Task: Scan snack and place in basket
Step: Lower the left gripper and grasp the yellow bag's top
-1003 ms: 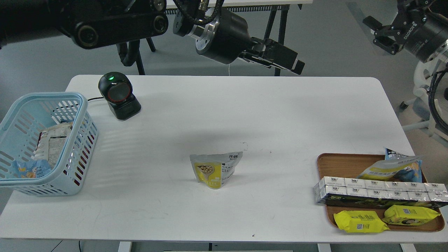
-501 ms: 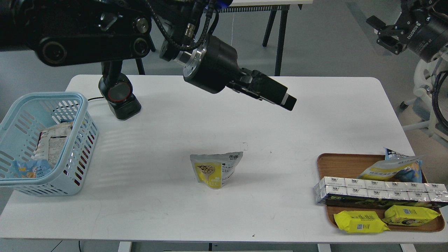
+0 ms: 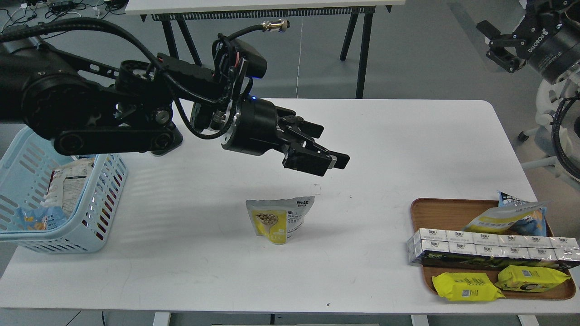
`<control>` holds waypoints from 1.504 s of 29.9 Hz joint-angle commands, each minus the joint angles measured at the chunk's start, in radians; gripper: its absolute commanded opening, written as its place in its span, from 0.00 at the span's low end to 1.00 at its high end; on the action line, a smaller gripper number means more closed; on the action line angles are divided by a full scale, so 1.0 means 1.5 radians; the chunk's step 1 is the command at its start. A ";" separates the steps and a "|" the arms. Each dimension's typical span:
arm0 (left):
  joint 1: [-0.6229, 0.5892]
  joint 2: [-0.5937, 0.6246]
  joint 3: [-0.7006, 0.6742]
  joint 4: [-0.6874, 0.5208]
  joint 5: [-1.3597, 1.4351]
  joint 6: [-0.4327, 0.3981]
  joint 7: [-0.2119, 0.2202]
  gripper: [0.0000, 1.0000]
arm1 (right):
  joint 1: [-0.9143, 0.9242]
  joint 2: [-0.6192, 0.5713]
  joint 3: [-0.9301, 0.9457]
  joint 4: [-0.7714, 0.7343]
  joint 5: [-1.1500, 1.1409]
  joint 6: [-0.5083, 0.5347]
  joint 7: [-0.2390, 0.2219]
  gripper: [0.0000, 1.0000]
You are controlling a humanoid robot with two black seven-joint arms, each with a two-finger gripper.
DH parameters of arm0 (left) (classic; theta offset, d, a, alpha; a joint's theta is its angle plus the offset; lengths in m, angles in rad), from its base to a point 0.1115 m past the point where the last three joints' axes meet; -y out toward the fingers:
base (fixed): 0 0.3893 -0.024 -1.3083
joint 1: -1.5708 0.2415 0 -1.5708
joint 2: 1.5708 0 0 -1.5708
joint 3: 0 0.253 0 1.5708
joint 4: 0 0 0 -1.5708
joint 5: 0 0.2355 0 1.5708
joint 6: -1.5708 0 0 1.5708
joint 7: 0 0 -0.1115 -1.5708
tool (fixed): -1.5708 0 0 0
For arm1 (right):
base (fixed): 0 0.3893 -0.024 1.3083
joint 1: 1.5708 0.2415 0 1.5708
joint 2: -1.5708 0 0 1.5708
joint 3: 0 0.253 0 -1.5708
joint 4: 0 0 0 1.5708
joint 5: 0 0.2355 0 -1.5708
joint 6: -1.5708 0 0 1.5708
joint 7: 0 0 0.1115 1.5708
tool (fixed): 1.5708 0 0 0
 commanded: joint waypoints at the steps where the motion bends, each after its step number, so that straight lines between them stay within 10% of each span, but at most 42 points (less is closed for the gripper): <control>1: 0.034 0.015 0.003 0.004 0.011 0.006 0.000 0.99 | -0.006 0.009 -0.003 0.000 0.011 0.000 0.000 1.00; 36: 0.335 0.067 -0.032 0.074 0.231 0.140 0.000 0.98 | -0.034 0.002 0.003 -0.007 0.011 0.000 0.000 1.00; 45: 0.331 0.070 -0.035 0.074 0.272 0.141 0.000 0.61 | -0.040 0.001 0.003 -0.008 0.011 0.000 0.000 1.00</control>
